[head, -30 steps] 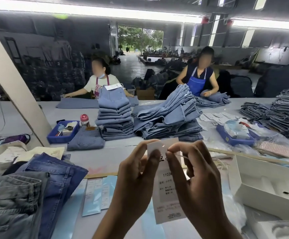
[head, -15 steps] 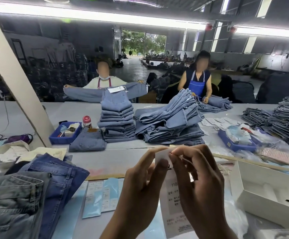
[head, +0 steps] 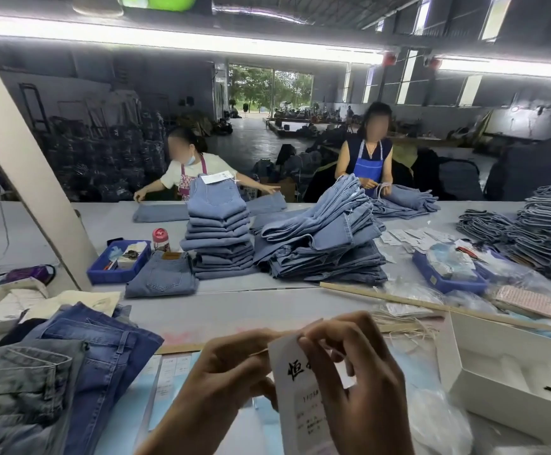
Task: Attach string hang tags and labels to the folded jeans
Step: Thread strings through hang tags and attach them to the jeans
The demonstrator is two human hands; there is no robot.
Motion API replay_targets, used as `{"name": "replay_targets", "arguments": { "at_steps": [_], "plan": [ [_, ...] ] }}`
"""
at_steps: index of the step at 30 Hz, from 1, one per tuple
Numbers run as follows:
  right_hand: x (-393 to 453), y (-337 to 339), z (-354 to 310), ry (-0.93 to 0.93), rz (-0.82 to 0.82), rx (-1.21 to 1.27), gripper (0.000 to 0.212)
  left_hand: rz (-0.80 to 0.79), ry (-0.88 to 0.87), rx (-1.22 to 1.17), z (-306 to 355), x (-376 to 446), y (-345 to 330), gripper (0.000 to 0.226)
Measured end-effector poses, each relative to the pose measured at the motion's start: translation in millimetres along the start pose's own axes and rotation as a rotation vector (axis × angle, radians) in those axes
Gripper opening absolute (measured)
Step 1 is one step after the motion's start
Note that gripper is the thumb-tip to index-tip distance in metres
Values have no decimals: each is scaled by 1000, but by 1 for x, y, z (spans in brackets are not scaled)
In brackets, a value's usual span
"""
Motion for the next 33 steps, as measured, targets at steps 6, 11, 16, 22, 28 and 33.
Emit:
{"name": "replay_targets", "arguments": {
  "at_steps": [6,11,16,22,28,33],
  "plan": [
    [-8,6,16,-85,48,79,14,178,-244,250,18,0,-22,14],
    [-16,17,40,-368,98,257,12,275,-280,276,9,3,-43,13],
    [-40,26,73,-716,81,448,8,331,-357,613,-14,0,-71,16],
    [-76,42,114,-930,36,460,14,307,-420,979,-34,-6,-84,9],
    [-69,92,119,-505,92,0,18,327,-481,1102,-31,-21,-86,18],
    [-69,86,98,-308,-135,49,22,144,-615,1217,-35,-29,-113,20]
  ]
}}
Point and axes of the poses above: each hand's wrist, its own x-axis towards the middle knuckle, its own y-axis out of the back of the hand, z = x × y, the point moved 6 cm from there along x, towards the middle knuckle, and after that the axes turned 10 degrees about z, right-handed, at the moved point
